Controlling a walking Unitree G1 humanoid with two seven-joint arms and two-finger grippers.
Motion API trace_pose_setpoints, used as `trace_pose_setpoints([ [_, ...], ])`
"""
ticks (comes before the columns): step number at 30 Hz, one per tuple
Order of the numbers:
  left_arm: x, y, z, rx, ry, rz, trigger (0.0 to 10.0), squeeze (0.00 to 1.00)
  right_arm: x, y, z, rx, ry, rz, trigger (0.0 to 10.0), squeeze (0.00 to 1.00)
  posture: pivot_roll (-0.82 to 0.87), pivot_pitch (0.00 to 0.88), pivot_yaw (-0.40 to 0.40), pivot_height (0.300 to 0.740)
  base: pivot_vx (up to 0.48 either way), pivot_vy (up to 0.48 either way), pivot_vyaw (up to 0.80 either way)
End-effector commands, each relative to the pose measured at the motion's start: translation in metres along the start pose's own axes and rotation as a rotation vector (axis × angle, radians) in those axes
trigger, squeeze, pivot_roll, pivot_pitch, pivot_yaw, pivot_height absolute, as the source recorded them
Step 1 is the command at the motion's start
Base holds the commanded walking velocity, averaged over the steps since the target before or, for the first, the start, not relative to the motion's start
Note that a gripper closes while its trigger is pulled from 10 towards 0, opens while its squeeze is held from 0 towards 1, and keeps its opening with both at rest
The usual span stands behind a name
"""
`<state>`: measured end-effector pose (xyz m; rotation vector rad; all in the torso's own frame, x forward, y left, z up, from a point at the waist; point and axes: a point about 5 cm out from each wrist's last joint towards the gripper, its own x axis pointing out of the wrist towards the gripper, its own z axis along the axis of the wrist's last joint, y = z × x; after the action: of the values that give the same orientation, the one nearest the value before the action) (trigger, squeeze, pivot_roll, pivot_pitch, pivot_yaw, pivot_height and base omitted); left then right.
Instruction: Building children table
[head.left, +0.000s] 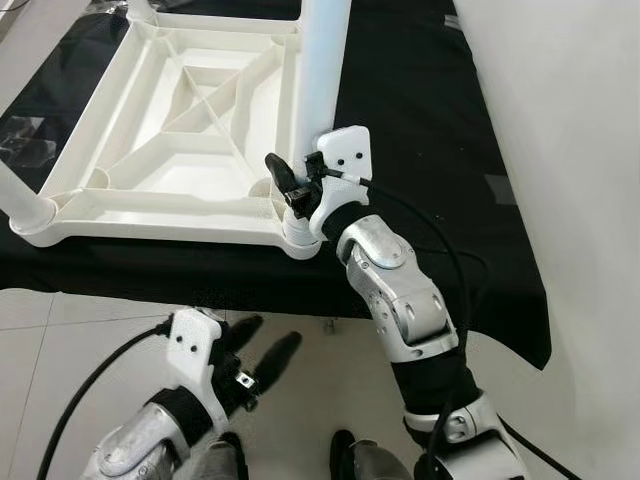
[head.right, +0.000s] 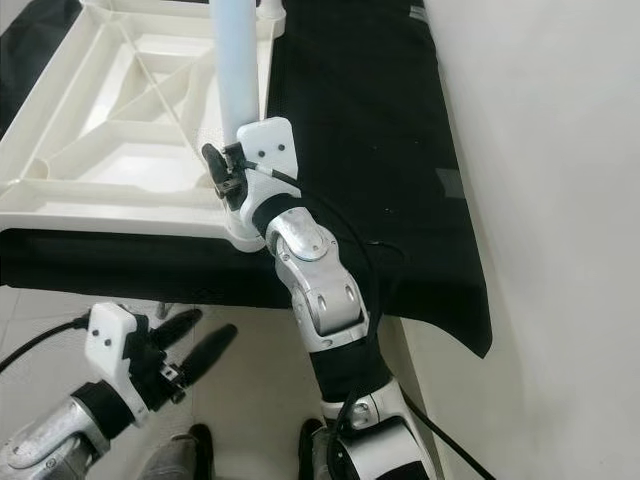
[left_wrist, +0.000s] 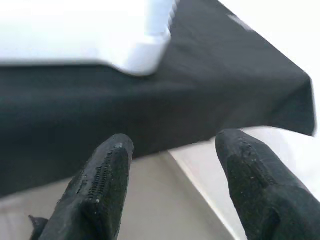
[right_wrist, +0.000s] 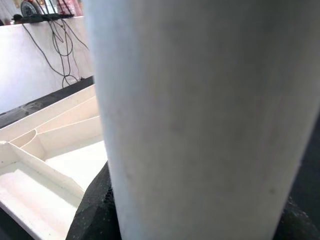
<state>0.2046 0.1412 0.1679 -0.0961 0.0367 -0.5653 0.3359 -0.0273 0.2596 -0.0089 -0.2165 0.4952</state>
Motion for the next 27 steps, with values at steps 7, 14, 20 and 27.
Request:
trace_pose_setpoints([
  [7, 0.003, 0.023, 0.065, 0.133, -0.214, 0.057, 10.0, 0.00, -0.010, -0.014, -0.060, 0.043, 0.271, -0.097, 10.0, 0.00, 0.10, 0.278, -0.067, 0.740, 0.000, 0.000, 0.00],
  [14, 0.016, 0.022, 0.127, 0.190, -0.416, -0.026, 10.0, 0.00, -0.012, -0.008, -0.066, 0.039, 0.262, -0.071, 10.0, 0.00, 0.09, 0.260, -0.057, 0.740, 0.000, 0.000, 0.00],
  [20, 0.033, 0.016, 0.174, 0.135, -0.522, -0.214, 10.0, 0.00, -0.016, 0.001, -0.071, 0.028, 0.256, -0.039, 10.0, 0.00, 0.08, 0.256, -0.045, 0.740, 0.000, 0.000, 0.00],
  [27, 0.048, 0.016, 0.197, 0.096, -0.522, -0.308, 10.0, 0.00, -0.018, 0.010, -0.071, 0.015, 0.235, -0.009, 10.0, 0.00, 0.08, 0.250, -0.032, 0.740, 0.000, 0.000, 0.00],
])
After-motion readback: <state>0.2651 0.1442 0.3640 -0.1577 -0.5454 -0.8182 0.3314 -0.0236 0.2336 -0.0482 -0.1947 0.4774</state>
